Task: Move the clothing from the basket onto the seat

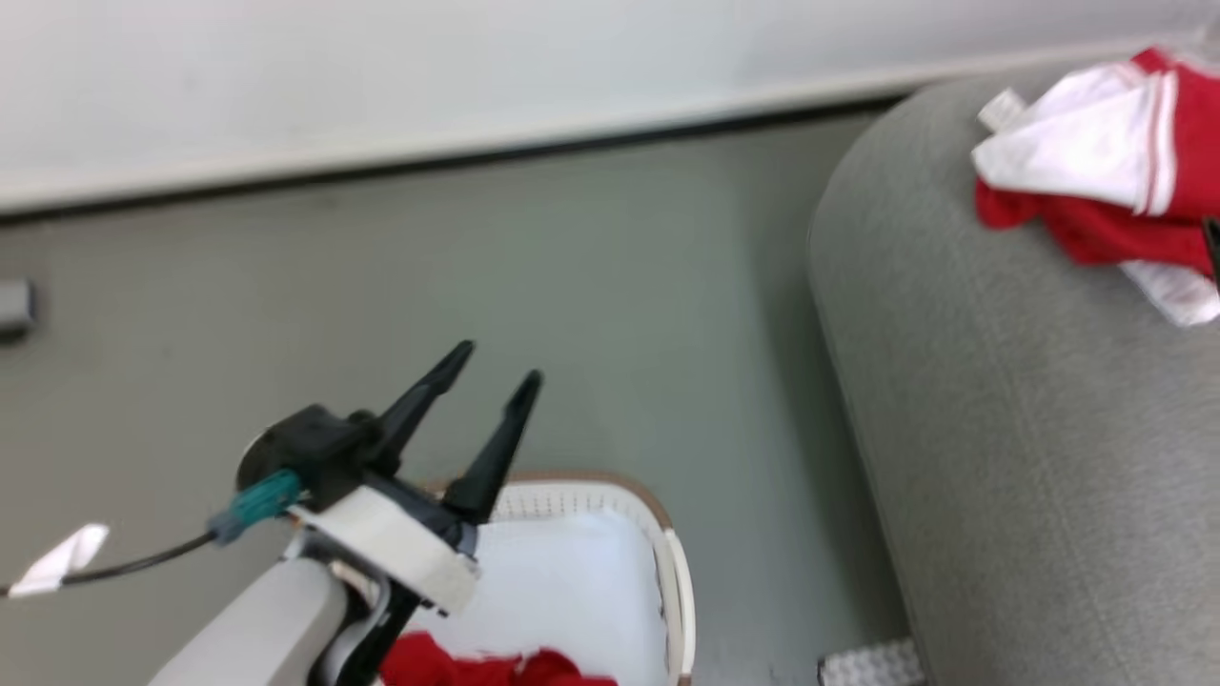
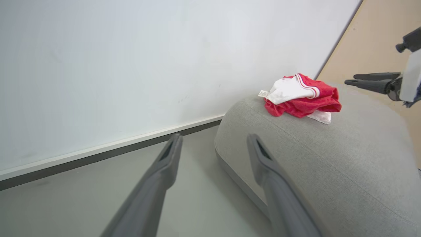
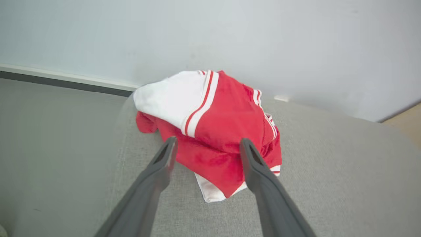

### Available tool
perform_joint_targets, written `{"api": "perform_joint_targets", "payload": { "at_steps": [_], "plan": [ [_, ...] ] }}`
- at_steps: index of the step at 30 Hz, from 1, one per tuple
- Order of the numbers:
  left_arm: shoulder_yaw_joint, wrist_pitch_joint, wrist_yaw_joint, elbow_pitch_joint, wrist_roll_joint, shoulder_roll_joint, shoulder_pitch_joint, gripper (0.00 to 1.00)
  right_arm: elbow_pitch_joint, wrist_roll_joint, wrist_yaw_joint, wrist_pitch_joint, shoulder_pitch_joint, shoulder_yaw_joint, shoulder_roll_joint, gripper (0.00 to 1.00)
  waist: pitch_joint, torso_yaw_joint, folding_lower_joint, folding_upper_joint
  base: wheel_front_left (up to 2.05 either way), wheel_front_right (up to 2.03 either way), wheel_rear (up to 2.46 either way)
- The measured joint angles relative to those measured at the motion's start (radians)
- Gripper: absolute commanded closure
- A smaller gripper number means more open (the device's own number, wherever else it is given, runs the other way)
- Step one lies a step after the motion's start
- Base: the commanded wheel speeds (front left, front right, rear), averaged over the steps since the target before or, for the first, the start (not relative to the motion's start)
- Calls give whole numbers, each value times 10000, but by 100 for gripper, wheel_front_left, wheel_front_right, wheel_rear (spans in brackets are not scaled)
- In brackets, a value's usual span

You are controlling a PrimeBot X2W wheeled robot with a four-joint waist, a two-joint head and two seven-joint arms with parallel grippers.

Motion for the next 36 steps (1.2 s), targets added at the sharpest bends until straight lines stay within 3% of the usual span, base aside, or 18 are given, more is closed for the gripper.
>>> {"api": "perform_joint_targets", "payload": {
  "at_steps": [5, 8, 15, 19, 26, 36],
  "plan": [
    [1057, -48, 416, -42, -224, 15, 894, 0, -2163, 1076, 0, -548, 853, 119, -424, 0, -1223, 71, 0, 0, 0, 0, 0],
    [1904, -50, 679, -169, -282, 36, 1504, 0, -3200, 1421, -2, -965, 1475, -267, -238, 0, -1885, 188, -2, 1, 0, 0, 0],
    [3482, -58, 1283, -422, -111, -13, 2987, 0, -4936, 915, -2, -1994, 3359, -1185, 1149, 0, -2945, 686, -2, 0, 0, 0, 0],
    [4243, -58, 1394, -504, 96, -270, 3700, 0, -5534, 437, -2, -2658, 4539, -1707, 2094, 0, -3219, 1049, -1, 0, 0, 0, 0],
    [5304, -58, 1043, -571, 1032, -1252, 4777, 0, -5636, -136, -2, -3835, 6787, -2161, 3352, 0, -3459, 1515, 0, 0, 0, 0, 0],
    [6171, -58, 157, -384, 2121, -2414, 5405, 0, -5662, -625, -2, -4126, 7482, -2293, 3933, 0, -3496, 1647, 1, 1, 0, 0, 0]
  ]
}}
